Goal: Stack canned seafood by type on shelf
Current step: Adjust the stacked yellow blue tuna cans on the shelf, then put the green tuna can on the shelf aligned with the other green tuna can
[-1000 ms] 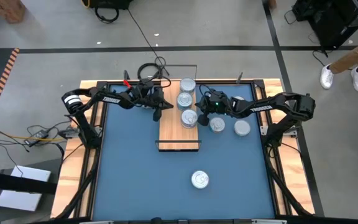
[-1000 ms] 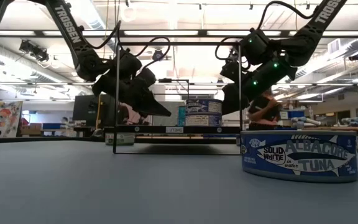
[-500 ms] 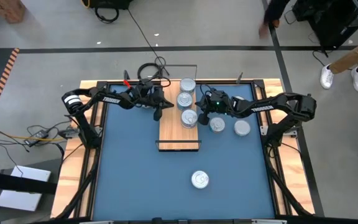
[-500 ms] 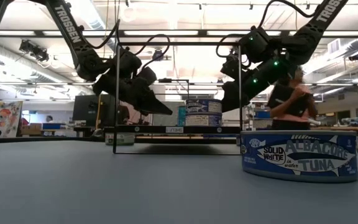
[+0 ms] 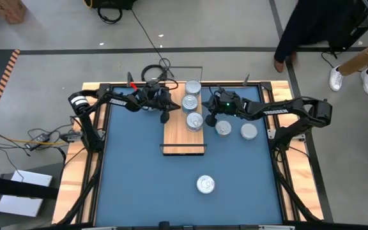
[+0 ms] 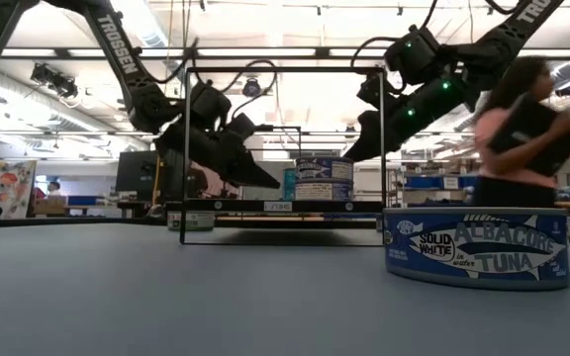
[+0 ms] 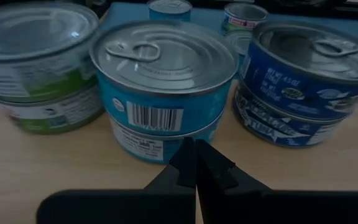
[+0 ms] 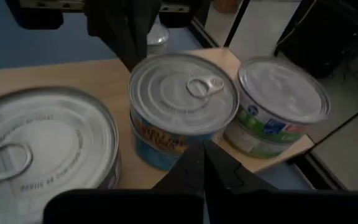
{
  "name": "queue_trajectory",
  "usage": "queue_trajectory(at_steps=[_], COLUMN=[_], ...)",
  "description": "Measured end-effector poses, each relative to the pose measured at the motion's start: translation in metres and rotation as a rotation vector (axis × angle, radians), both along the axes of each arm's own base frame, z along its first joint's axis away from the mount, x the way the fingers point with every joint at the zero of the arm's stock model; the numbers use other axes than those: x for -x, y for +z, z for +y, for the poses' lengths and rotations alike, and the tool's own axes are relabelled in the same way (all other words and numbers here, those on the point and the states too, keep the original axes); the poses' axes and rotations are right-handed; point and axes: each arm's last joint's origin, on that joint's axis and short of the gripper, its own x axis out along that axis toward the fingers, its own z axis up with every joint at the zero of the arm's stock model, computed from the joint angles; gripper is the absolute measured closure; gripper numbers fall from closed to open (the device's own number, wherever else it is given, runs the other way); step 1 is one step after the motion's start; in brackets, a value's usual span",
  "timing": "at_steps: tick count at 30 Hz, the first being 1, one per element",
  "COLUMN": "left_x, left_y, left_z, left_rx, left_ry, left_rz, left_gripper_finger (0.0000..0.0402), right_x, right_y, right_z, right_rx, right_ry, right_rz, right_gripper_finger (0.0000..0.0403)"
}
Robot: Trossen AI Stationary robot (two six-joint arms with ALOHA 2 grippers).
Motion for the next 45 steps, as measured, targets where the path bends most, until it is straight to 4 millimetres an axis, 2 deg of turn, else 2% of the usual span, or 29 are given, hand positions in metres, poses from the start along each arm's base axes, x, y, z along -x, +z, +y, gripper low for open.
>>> queue_trajectory(at_steps=[3,7,13,17,25,29,33,45], left_x=[-0.008,-0.015,-0.017,-0.016,-0.006,0.0,-0.003,-0.004], left_y=[-0.004,0.0,0.004,0.002,0.023,0.018,0.015,0.019], left_z=[0.002,0.003,0.004,0.002,-0.003,-0.005,-0.007,-0.008], left_rx=[0.008,-0.003,-0.006,0.014,-0.043,-0.036,-0.044,-0.041], left_ry=[-0.009,-0.016,-0.022,-0.032,-0.038,-0.021,-0.016,-0.03], left_rz=[0.009,-0.008,-0.016,0.011,-0.035,-0.011,-0.005,-0.025], left_gripper_finger=[0.0401,0.0401,0.0401,0.0401,0.0401,0.0401,0.0401,0.0401], right_x=[0.004,0.005,0.003,0.002,0.004,0.006,0.006,0.006], right_y=[0.003,0.004,-0.004,-0.01,-0.009,-0.012,-0.011,-0.011], right_z=[-0.001,0.0,-0.002,-0.003,-0.001,-0.001,-0.001,-0.002], right_rx=[-0.007,-0.009,-0.022,-0.028,-0.01,-0.018,-0.013,-0.009], right_ry=[-0.009,-0.01,-0.014,-0.019,-0.033,-0.065,-0.061,-0.047], right_rz=[0.01,0.014,0.037,0.056,0.091,0.129,0.119,0.121], right_gripper_finger=[0.04,0.04,0.04,0.04,0.04,0.04,0.04,0.04])
